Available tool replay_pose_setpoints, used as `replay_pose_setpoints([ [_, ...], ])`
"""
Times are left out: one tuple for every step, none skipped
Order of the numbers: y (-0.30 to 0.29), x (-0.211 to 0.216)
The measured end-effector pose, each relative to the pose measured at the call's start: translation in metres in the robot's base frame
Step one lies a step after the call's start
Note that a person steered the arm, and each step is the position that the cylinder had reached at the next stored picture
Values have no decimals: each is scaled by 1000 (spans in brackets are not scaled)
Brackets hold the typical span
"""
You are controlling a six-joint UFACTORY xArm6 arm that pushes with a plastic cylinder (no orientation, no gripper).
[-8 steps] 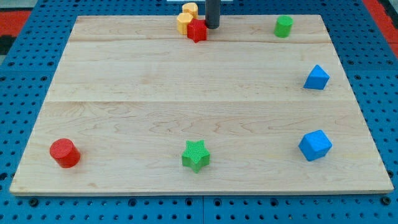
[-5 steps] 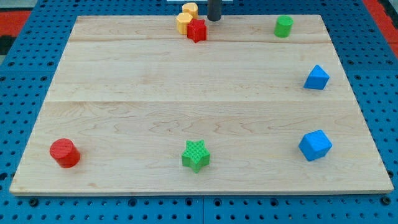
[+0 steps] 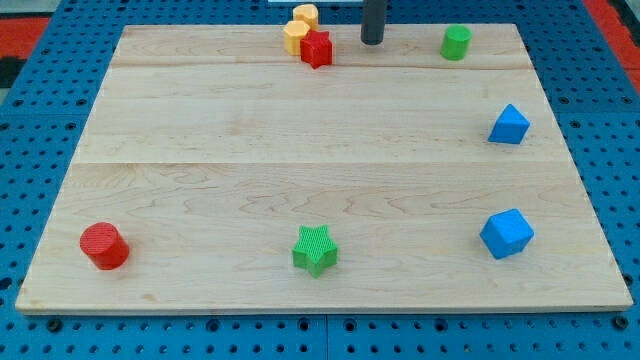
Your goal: Slide the green star down a bit
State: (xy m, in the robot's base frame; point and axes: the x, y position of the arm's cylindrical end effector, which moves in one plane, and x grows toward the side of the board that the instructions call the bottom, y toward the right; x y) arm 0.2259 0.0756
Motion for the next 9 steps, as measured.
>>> replay_pose_setpoints([
  [11, 11],
  [11, 11],
  [14, 38],
  [14, 85],
  [14, 138],
  [-6, 219],
  [-64, 287],
  [-125, 337],
  [-171, 392],
])
